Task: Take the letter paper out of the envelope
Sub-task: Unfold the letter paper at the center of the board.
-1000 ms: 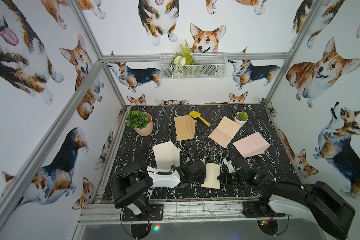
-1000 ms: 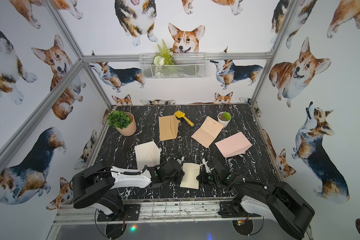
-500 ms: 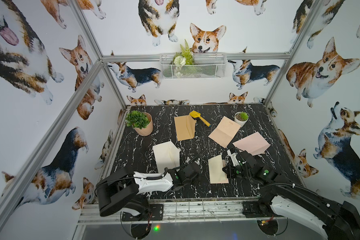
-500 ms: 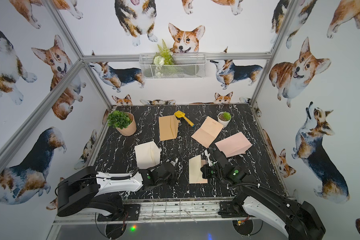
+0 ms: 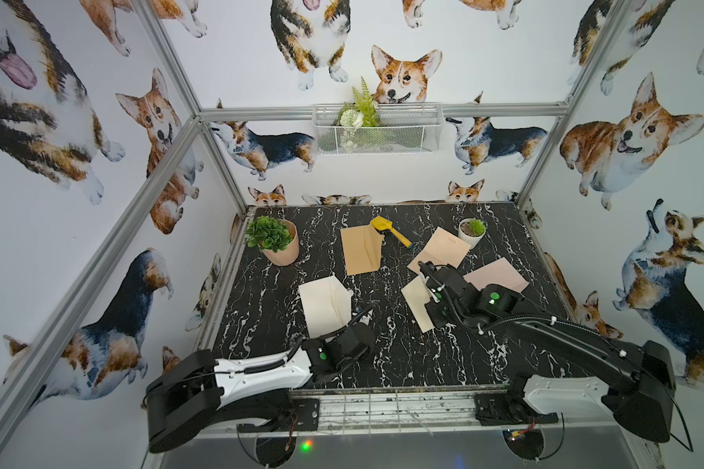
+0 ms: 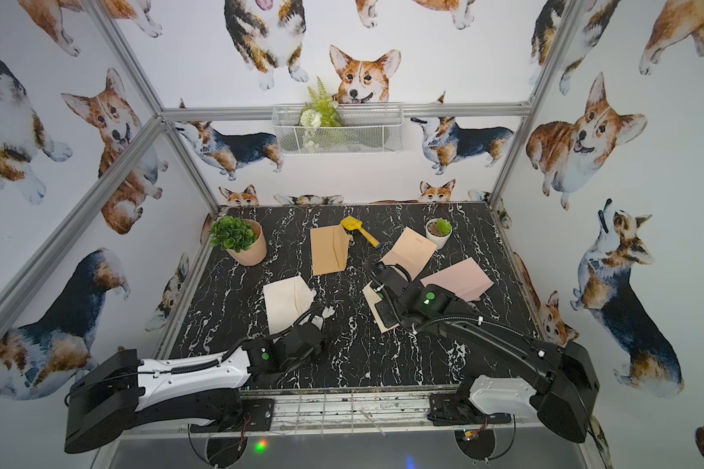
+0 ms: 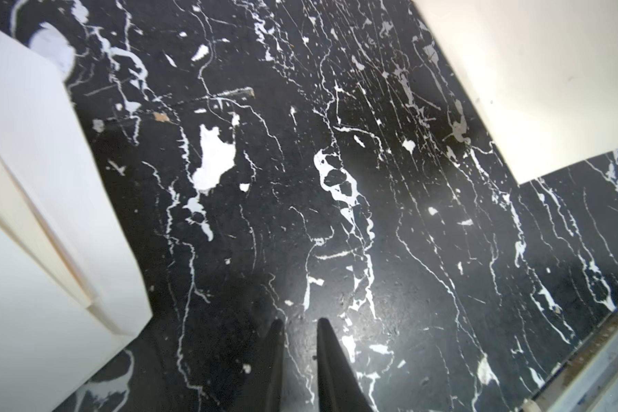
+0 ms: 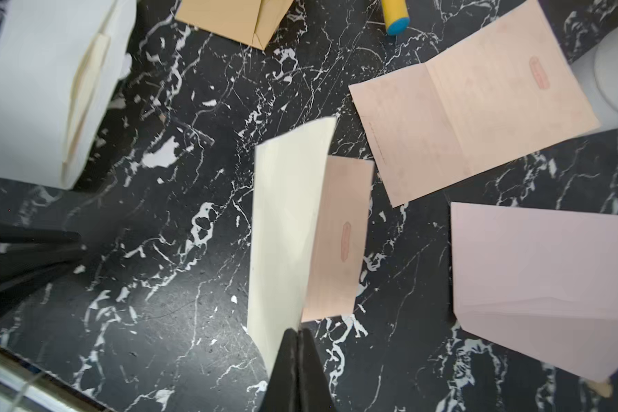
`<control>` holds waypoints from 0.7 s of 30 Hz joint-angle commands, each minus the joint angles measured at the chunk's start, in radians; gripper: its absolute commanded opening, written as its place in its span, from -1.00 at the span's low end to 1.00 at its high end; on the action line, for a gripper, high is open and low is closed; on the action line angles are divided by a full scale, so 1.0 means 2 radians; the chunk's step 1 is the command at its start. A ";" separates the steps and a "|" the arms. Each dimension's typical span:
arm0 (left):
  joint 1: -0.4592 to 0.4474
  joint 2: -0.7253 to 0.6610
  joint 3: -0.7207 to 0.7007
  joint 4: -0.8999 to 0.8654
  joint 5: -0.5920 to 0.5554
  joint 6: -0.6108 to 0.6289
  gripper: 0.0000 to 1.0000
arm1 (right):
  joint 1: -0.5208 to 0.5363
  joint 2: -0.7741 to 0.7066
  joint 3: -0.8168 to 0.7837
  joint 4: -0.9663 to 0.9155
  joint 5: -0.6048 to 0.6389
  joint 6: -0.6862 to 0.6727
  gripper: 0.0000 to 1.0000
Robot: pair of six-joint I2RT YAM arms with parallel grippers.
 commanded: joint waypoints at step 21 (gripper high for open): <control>0.054 -0.039 -0.003 -0.031 0.031 0.025 -0.92 | 0.289 0.114 -0.188 0.393 0.338 -0.308 -1.00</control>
